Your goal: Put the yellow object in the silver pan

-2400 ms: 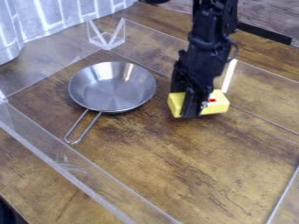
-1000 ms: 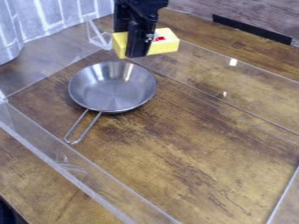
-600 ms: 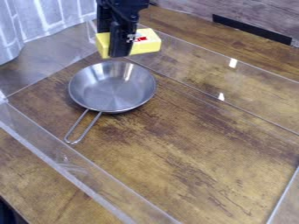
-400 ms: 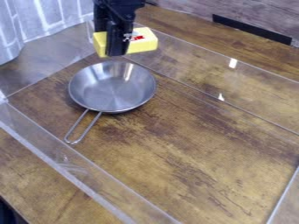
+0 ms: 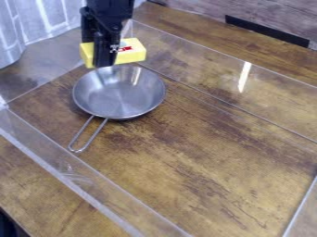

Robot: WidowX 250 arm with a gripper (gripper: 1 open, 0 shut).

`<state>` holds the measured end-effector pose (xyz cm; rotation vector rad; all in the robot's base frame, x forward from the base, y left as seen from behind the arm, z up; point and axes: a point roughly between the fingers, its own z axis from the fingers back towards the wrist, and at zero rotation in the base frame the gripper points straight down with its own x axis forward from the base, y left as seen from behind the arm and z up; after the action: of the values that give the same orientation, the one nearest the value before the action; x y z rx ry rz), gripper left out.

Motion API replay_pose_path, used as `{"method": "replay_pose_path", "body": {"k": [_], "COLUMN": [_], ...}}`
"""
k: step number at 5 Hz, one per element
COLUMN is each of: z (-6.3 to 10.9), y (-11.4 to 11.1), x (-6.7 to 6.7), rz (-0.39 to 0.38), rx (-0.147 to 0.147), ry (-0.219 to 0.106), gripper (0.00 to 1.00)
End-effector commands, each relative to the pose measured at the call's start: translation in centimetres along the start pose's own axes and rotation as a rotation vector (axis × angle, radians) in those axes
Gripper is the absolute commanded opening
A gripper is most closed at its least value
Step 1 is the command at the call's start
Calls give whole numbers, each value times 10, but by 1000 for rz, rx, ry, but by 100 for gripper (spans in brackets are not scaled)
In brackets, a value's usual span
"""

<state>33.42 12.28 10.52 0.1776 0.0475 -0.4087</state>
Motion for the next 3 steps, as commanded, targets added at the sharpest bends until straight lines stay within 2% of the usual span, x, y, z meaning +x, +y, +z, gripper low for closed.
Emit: {"method": "replay_pose_path", "body": {"k": [1, 3], "z": [3, -19], "y": [7, 6], "x": [1, 15], "rz": [12, -8], "rx": [27, 17], "ry": [-19, -3], "gripper": [0, 0]}}
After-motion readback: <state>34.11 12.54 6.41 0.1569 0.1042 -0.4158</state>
